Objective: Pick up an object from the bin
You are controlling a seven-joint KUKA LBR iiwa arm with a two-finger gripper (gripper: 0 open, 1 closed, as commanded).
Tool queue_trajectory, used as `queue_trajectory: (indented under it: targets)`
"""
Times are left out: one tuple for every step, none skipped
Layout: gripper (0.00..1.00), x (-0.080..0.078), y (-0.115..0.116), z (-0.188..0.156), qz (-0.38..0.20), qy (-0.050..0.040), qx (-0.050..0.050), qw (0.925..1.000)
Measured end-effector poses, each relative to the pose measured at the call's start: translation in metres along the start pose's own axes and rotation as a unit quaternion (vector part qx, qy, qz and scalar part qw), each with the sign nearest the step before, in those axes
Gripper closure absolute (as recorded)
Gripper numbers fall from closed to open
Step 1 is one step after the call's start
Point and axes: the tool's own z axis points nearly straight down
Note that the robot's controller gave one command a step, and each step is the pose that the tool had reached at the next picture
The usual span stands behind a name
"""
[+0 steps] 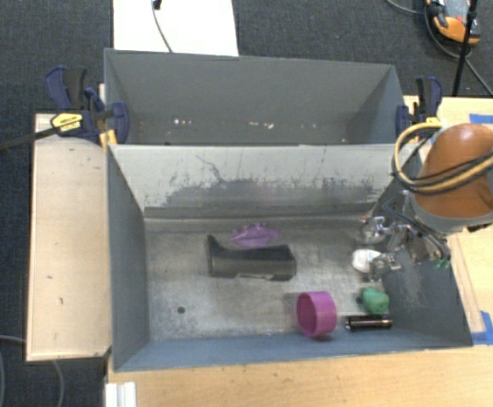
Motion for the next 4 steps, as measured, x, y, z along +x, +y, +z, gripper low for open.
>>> queue_trajectory:
  targets:
    - [1.0,0.0,0.0,0.0,0.0,0.0,0.0,1.0]
    - [1.0,0.001,0.001,-0.004,0.0,0.0025,-0.001,1.0]
    - [1.0,0.002,0.001,-0.016,-0.001,0.0043,-0.002,1.0]
    - [1.0,0.001,0.001,-0.028,-0.001,0.0032,-0.001,1.0]
